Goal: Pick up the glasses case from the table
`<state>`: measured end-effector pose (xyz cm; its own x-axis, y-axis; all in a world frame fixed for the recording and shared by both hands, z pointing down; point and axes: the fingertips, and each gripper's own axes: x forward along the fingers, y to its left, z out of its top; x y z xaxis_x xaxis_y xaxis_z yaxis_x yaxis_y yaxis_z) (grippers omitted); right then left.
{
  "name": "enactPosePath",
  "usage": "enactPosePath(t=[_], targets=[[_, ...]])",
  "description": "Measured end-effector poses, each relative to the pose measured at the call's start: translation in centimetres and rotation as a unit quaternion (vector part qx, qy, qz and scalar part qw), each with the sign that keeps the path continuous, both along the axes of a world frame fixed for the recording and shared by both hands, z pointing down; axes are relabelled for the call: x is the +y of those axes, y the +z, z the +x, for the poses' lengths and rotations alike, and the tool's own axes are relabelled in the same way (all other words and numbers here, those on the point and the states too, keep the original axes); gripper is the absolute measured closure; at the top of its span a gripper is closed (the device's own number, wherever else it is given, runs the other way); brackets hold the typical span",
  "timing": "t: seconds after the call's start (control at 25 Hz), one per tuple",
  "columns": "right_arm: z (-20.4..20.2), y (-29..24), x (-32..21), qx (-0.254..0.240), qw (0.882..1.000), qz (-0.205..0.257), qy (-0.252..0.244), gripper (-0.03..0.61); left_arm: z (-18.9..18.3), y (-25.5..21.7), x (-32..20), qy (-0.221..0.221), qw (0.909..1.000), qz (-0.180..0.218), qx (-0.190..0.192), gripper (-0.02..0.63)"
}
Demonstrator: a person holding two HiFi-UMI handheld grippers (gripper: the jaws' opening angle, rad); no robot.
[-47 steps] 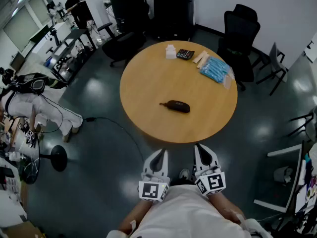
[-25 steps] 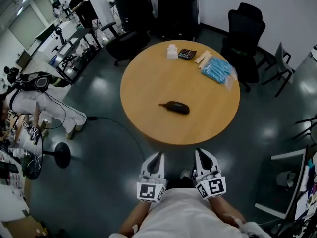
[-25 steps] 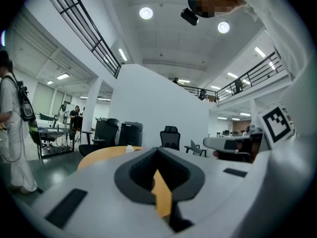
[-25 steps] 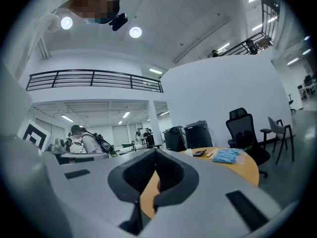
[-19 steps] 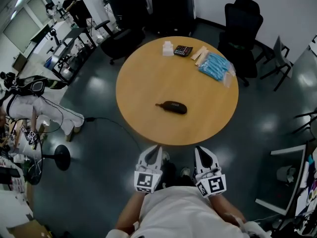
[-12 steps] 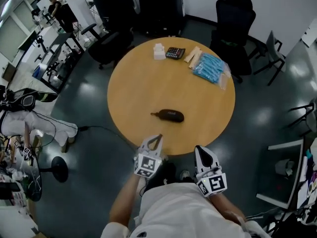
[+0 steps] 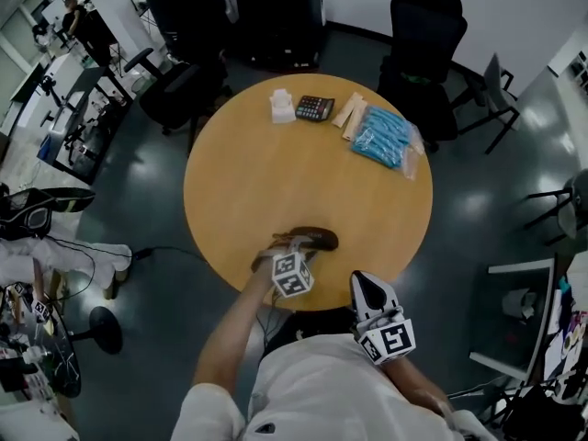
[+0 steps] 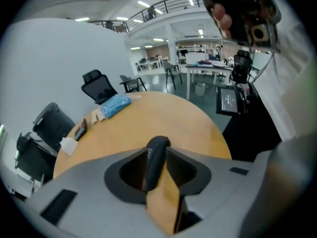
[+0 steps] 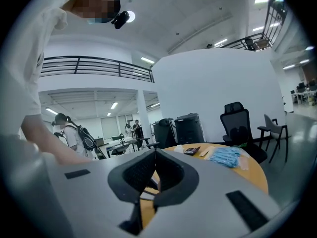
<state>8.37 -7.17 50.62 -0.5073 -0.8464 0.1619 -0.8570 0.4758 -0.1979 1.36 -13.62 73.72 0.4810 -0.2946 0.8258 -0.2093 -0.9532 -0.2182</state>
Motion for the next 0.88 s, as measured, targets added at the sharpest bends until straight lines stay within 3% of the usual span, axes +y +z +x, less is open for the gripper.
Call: enactPosePath(t=[0.16,0.32,0.48,0.6,0.68,0.8,0.88], targets=[[0.6,0.5,-2.3,-0.006,1.0,-0.011,-0.002,0.563,0.6,4.9,-1.6,0.062,0.9933,-0.034,-0.091,0.418],[1.4,1.9,-4.0,-0.012,0.999,-0.03,0.002,0.563,1.1,7.8,-3.5,0.083,0.9849,-0.069,-0.136,0.355],[2.1,3.3,-4.8,-0.02,0.999,-0.048,0.003,0.563,1.3,10.8,-3.0,0.123,0.9674,-0.127,-0.182,0.287],[2.6,4.2,-5.5,-0.027,0.998,-0.06,0.003,0.563,1.5,12.0,-1.9,0.151,0.9542,-0.163,-0.2,0.264],[3.1,4.8,-5.9,-0.029,0.997,-0.068,0.005,0.563,1.8,12.8,-1.3,0.163,0.9504,-0.169,-0.204,0.261],[3.6,5.4,-6.0,-0.028,0.996,-0.079,0.009,0.563,2.0,13.8,0.1,0.167,0.9521,-0.164,-0.197,0.29],[3.7,5.4,-6.3,-0.027,0.997,-0.077,0.01,0.563,1.9,13.7,0.0,0.152,0.9604,-0.145,-0.183,0.324]])
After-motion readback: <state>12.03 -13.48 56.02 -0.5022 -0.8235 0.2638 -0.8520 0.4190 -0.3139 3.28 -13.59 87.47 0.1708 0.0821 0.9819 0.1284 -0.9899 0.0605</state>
